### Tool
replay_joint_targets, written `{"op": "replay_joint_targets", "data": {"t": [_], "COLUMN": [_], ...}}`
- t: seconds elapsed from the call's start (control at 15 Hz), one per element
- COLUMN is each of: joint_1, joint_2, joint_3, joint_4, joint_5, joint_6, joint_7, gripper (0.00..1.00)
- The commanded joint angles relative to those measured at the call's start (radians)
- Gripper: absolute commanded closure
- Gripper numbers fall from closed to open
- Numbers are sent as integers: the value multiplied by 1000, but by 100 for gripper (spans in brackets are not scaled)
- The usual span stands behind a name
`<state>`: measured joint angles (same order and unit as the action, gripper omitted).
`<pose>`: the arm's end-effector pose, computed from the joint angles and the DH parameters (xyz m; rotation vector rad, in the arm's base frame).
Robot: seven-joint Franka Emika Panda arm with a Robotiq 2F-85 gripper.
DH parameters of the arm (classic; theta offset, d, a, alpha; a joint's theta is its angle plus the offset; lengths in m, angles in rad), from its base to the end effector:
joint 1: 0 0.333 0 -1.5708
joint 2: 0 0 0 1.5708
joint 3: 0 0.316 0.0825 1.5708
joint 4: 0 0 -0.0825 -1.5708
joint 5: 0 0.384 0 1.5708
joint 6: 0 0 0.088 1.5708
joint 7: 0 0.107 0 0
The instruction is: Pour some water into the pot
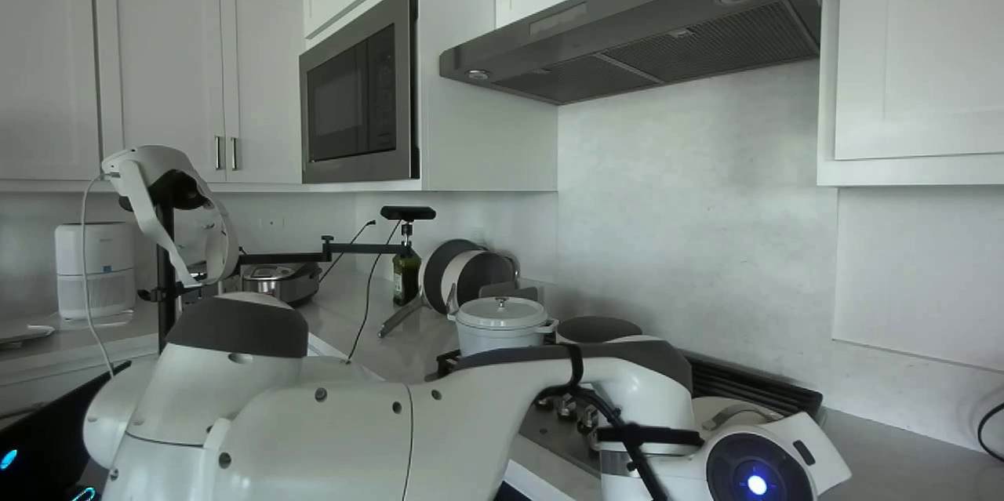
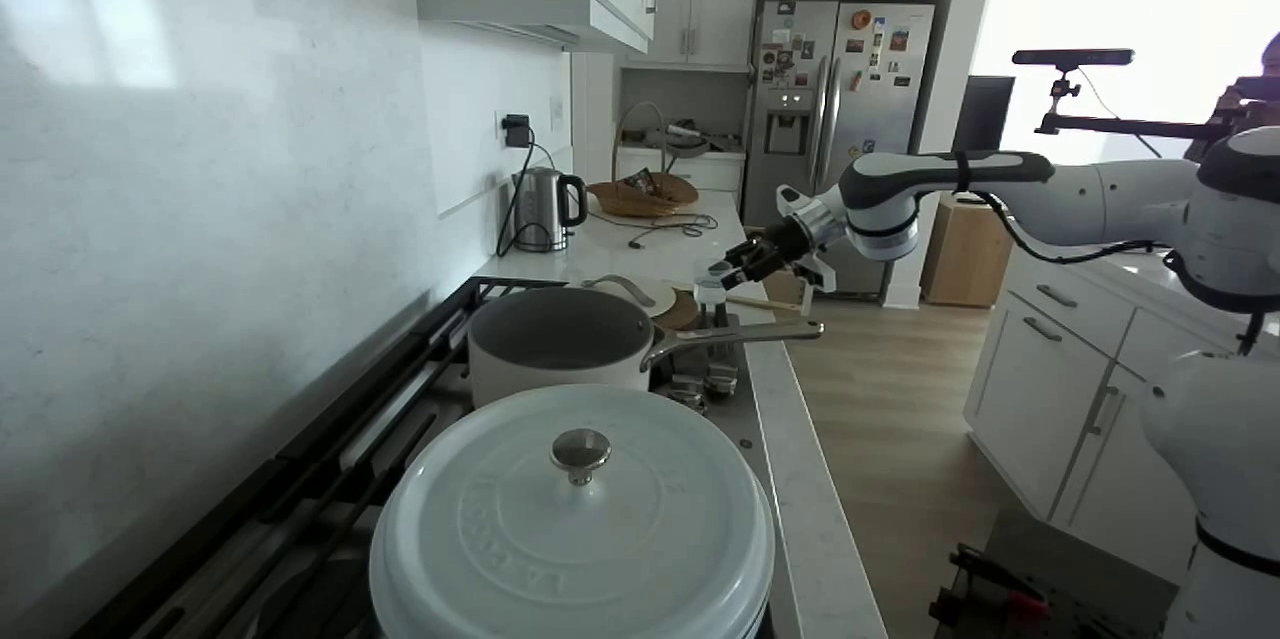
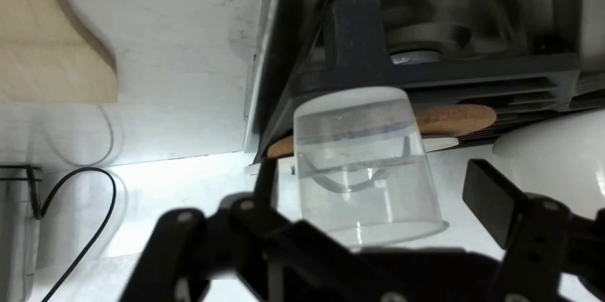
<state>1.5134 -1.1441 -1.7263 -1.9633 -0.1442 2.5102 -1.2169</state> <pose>0.5790 -0.2533 0.3321 -2.1943 -0.8870 -1.1915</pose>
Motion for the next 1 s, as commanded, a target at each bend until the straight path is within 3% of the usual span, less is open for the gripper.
{"op": "replay_joint_targets", "data": {"t": [0.0, 0.13, 0.27, 0.4, 0.6, 0.93], "joint_1": [18, 19, 22, 24, 27, 37], "joint_2": [-9, -9, -11, -13, -13, -1], "joint_3": [1, 1, 1, 0, -1, -3], "joint_4": [27, 29, 32, 36, 40, 45], "joint_5": [-25, -26, -26, -26, -26, -28], "joint_6": [-20, -19, -21, -23, -24, -29], "joint_7": [23, 23, 24, 25, 27, 38], "gripper": [28, 32, 49, 59, 65, 65]}}
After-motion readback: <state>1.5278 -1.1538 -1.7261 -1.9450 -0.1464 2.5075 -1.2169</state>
